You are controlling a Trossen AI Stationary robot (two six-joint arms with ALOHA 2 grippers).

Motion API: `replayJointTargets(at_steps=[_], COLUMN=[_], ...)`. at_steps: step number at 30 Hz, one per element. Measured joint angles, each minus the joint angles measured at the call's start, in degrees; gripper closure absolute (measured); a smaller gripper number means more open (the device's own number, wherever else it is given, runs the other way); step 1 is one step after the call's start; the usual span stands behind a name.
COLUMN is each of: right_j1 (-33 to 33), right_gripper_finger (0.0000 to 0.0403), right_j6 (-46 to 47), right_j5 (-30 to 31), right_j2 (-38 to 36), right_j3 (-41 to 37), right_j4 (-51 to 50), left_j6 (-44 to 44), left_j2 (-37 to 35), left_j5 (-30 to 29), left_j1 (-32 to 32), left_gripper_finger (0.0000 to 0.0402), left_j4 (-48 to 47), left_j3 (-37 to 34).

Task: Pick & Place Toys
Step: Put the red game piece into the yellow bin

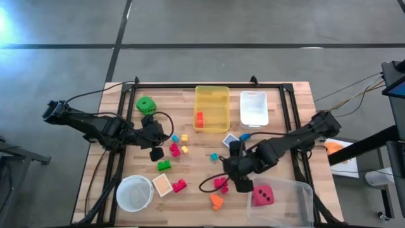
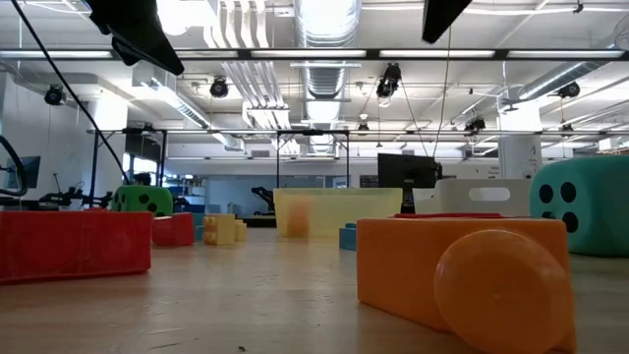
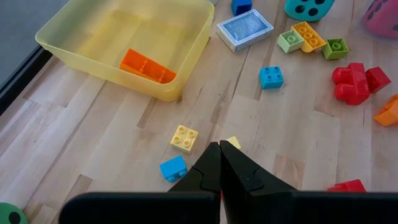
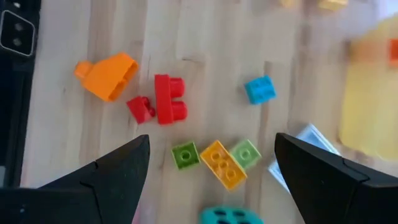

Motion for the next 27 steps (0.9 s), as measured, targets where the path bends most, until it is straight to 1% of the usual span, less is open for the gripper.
replayJointTargets(at_steps=[6,14,17,27], right_j1=[-0.09,-2.02,-2.89,-4.16], right_gripper_finger=[0.0066,0.0066,0.0066,0.0066], right_j6=[-2.29,-2.06,-2.06,-0.33], right_j5=[-1.93,-5.8,-7.85,-9.24], right_j2=[0.0,0.02,0.02,0.02], right_j3=[-7.9,-15.05,-16.36,-16.57], right_j4=[9.84,16.9,19.55,21.25], left_j6=[0.0,0.0,0.0,0.0], left_j2=[0.02,0.0,0.01,0.02], left_j5=[0.0,0.0,0.0,0.0], left_j1=[0.02,0.02,0.0,0.0], left_gripper_finger=[0.0401,0.0401,0.0401,0.0401], left_j4=[0.0,0.0,0.0,0.0], left_j3=[0.0,0.0,0.0,0.0])
